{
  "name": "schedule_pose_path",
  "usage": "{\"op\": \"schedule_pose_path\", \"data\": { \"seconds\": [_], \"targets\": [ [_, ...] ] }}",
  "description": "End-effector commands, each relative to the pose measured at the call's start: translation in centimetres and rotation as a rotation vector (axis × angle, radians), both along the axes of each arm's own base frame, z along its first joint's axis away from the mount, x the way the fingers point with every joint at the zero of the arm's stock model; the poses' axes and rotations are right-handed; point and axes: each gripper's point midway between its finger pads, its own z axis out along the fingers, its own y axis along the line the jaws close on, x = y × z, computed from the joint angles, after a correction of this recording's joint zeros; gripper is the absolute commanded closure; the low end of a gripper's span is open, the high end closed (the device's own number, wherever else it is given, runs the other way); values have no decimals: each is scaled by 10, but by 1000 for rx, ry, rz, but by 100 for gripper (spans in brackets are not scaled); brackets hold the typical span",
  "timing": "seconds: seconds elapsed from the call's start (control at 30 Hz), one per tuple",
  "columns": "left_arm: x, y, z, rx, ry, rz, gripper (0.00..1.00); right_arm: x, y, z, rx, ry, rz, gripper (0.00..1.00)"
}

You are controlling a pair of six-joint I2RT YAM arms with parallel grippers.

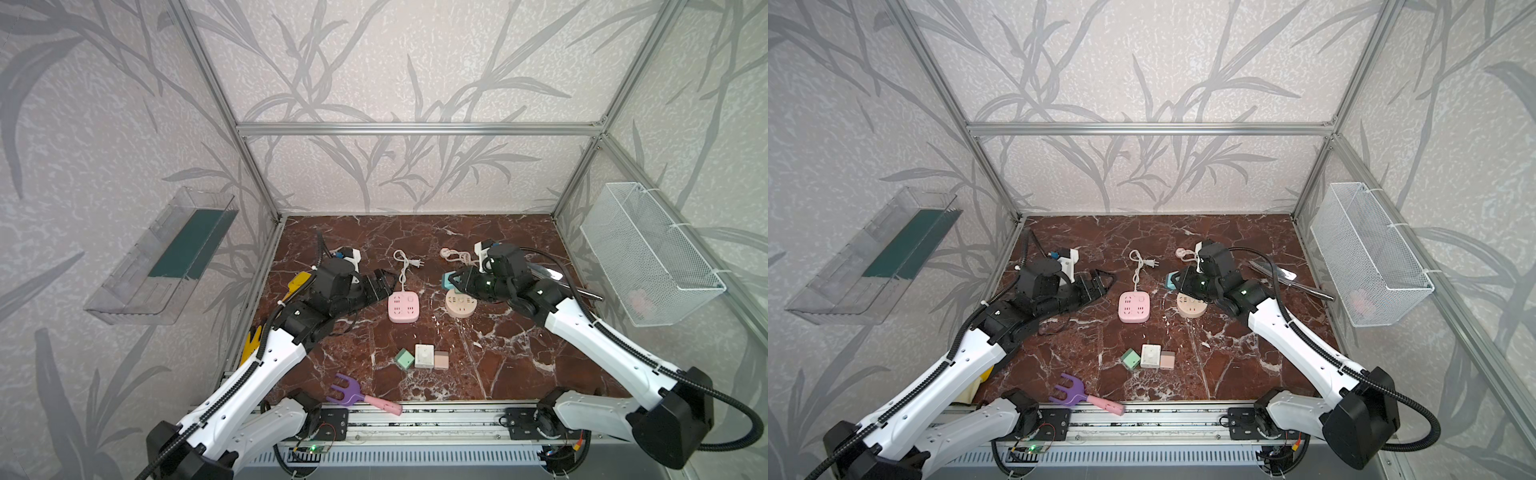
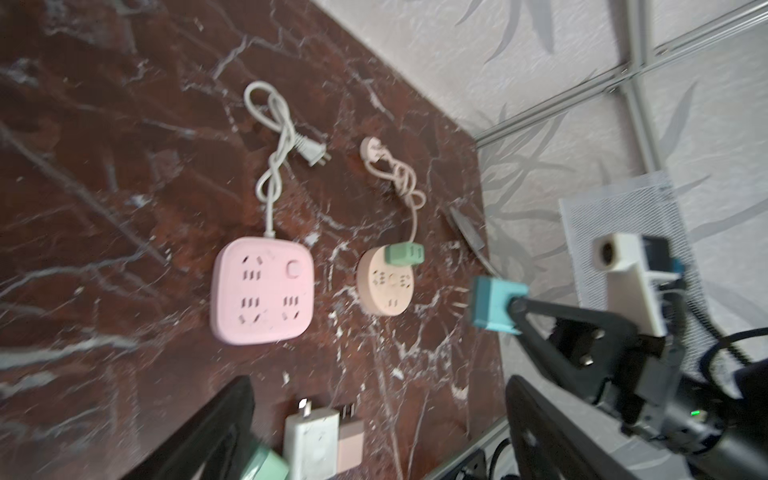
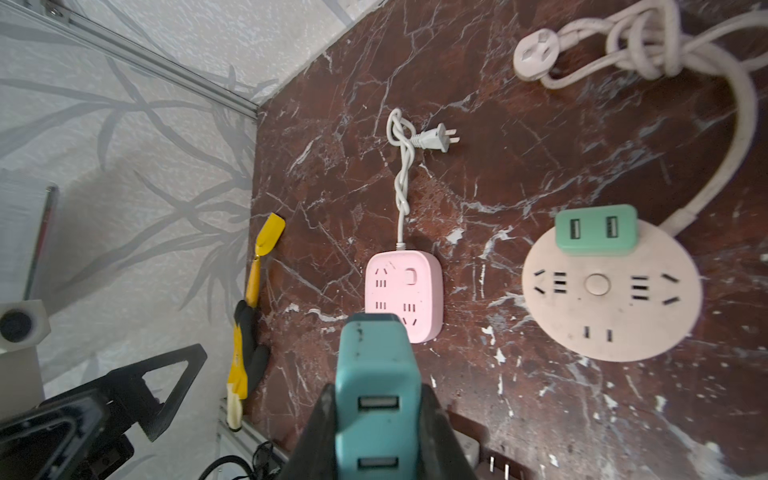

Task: Insert the plug
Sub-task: 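Open the left gripper and draw it back while the right gripper holds the adapter, then carry the teal adapter over the round peach strip with the right gripper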

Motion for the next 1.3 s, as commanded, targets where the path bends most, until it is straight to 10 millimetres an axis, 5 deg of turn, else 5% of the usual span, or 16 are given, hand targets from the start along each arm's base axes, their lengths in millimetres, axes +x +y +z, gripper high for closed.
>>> {"op": "schedule_pose_path", "data": {
  "seconds": [0.0, 0.27, 0.63, 1.27],
  "targets": [
    [-22, 19, -31, 152, 69, -28, 10, -4, -23, -18, -214, 30, 29, 100],
    [-12, 12, -42, 287, 63, -85, 12, 3, -38, -32, -392, 49, 79, 100],
    [-3, -42, -54, 246, 75, -199, 14, 6, -64, -54, -521, 110, 65, 100],
    [-5, -53, -49, 229, 11, -239, 14, 32, -67, -89, -624, 233, 82, 100]
  ]
}}
